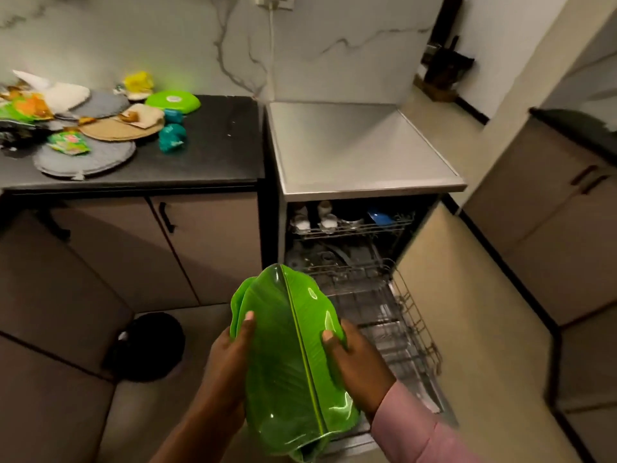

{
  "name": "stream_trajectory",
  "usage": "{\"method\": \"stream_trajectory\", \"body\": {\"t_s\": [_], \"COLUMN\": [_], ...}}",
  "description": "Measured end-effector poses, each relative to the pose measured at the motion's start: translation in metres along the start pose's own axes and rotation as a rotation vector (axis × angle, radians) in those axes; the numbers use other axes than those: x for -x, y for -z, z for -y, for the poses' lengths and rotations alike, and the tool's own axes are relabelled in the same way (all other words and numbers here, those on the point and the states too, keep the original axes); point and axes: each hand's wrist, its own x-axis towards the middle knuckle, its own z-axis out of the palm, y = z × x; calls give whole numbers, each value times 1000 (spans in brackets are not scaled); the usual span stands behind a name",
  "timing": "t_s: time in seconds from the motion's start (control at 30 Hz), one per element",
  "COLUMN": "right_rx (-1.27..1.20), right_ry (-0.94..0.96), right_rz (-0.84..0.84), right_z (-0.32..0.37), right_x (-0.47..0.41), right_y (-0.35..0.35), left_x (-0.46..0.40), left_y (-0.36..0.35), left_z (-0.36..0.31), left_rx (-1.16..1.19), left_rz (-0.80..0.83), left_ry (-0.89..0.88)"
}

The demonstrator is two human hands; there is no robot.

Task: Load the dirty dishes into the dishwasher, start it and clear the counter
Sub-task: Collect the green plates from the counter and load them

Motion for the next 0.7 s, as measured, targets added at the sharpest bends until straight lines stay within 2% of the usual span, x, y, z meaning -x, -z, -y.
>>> {"method": "stream_trajectory", "body": {"t_s": [0.23, 0.47, 0.6, 0.7], "right_rx": [-23, 90, 86, 59], "right_ry": [-76, -47, -9, -34], "right_rz": [-39, -51, -92, -139], "right_z": [-85, -203, -273, -323], "right_x": [-33, -124, -178, -219], "right_y": [65, 120, 131, 132], "left_x": [-49, -141, -215, -264], "left_y": [-86, -167, -182, -197], "left_z": [68, 189, 284, 319], "left_rx": [-3, 31, -113, -183], "left_rz": [-36, -124, -256, -298], "left_ry": [81, 149, 166, 124]}}
